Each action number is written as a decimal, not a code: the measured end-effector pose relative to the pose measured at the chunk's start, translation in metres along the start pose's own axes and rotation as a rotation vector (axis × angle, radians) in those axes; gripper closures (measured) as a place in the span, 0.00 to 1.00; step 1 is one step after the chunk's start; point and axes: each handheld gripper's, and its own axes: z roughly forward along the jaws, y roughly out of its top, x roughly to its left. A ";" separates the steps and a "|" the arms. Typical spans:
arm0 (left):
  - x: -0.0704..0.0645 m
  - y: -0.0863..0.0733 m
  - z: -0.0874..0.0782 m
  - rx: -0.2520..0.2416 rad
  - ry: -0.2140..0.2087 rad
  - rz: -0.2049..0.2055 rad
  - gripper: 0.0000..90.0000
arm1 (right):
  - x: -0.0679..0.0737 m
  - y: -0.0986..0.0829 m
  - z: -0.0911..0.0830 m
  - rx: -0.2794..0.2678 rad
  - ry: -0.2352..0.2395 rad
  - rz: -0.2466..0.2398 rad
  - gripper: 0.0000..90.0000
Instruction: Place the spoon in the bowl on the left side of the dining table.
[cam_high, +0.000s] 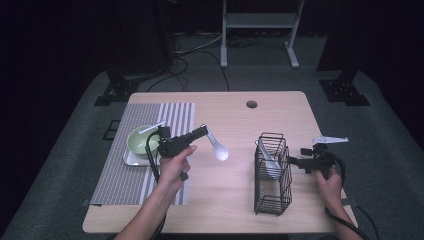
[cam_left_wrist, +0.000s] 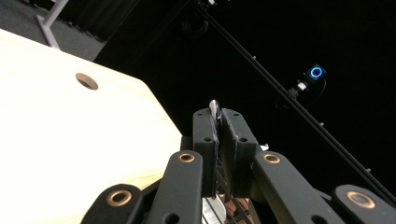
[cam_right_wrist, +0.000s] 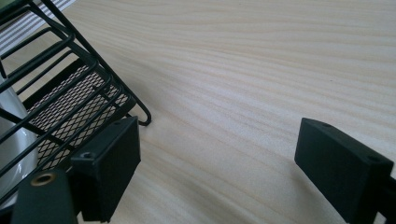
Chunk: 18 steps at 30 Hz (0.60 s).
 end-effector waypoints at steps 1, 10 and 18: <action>0.000 0.000 -0.001 -0.001 0.002 0.000 0.94 | 0.000 0.000 0.000 0.000 0.000 0.000 0.15; 0.005 0.005 -0.008 -0.017 0.020 0.000 0.94 | 0.000 0.000 0.000 0.001 -0.001 -0.001 0.15; 0.011 0.007 -0.014 -0.029 0.038 -0.006 0.94 | 0.000 0.000 0.000 0.004 -0.002 0.000 0.15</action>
